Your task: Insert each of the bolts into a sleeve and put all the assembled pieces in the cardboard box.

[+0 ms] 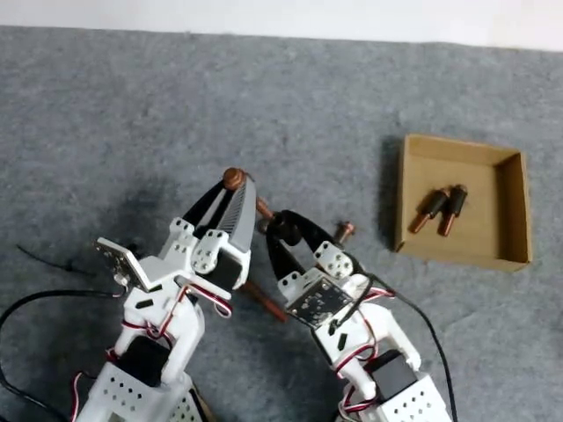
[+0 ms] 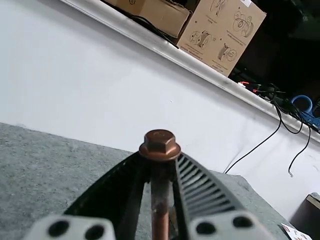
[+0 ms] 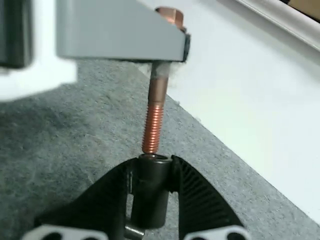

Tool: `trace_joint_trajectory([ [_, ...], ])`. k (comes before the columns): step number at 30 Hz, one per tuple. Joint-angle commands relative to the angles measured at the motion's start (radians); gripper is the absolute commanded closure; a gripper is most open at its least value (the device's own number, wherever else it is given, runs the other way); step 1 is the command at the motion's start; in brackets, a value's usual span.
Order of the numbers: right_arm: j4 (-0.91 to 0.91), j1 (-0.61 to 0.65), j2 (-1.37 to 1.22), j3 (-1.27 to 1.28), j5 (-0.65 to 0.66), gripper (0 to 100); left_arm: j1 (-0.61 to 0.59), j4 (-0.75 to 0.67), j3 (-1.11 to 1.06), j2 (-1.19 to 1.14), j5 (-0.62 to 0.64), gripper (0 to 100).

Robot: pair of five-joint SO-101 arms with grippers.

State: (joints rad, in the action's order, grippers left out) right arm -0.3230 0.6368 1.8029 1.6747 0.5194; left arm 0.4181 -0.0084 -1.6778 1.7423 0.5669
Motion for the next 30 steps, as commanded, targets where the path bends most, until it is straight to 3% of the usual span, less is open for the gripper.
trace_joint_trajectory([
  [1, 0.004, 0.015, -0.002, 0.136, 0.012, 99.4, 0.036, -0.031, 0.018, 0.03, 0.017, 100],
  [6, 0.004, 0.015, -0.002, 0.136, 0.014, 99.4, 0.035, -0.025, 0.038, 0.03, 0.089, 100],
  [18, -0.002, 0.015, -0.002, 0.136, 0.014, 99.4, 0.033, -0.025, 0.053, 0.087, 0.089, 100],
  [24, -0.013, 0.015, -0.002, 0.136, 0.014, 99.4, -0.022, -0.025, 0.053, 0.09, 0.092, 100],
  [30, -0.013, 0.008, -0.001, 0.136, 0.014, 99.4, 0.027, 0.011, 0.033, 0.088, 0.087, 100],
])
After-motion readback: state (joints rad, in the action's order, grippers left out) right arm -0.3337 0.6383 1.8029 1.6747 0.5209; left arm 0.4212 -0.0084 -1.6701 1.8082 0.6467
